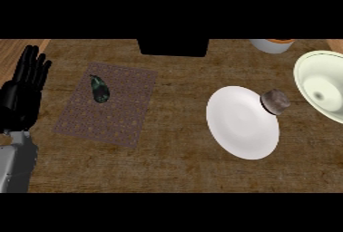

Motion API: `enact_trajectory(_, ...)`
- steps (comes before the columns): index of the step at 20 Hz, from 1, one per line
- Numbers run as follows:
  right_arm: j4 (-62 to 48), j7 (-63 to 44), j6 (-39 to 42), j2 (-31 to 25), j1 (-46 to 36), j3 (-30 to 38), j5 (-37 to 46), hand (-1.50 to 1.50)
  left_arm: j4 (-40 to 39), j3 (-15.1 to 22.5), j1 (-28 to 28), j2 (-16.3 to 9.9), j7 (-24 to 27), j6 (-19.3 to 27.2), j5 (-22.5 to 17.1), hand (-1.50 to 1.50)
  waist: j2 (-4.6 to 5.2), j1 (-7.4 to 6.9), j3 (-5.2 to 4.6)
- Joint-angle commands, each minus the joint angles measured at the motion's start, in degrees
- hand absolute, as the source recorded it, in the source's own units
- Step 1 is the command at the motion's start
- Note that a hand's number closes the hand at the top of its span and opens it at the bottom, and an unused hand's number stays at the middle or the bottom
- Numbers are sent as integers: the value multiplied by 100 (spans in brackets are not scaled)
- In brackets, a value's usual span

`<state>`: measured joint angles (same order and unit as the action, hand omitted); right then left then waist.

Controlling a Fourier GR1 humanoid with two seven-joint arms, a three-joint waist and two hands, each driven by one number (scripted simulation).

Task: Pick the tomato from the plate and place it in the bowl

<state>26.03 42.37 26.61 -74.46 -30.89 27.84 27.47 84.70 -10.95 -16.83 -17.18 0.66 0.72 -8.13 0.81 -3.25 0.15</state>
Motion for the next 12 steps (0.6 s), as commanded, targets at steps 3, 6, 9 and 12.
enact_trajectory(3, 195, -81, 500, 532, -804, -764, 325, 150, -72, -38, -87, -17, 1, 19, 19, 0, -5, -14, -8)
enact_trajectory(6, 55, -313, 592, 742, -1185, -1035, 470, 150, -115, -65, 26, -77, 100, -136, -26, 0, -1, -10, -9)
enact_trajectory(9, -2, -509, 452, 1247, -1516, -1300, 610, 150, -287, 4, -92, 104, 201, 33, 81, 0, 11, 20, -8)
enact_trajectory(12, -52, -650, 22, 1714, -1565, -1488, 789, 150, 1, -17, -72, -34, -57, 78, 137, 0, -30, 115, -7)
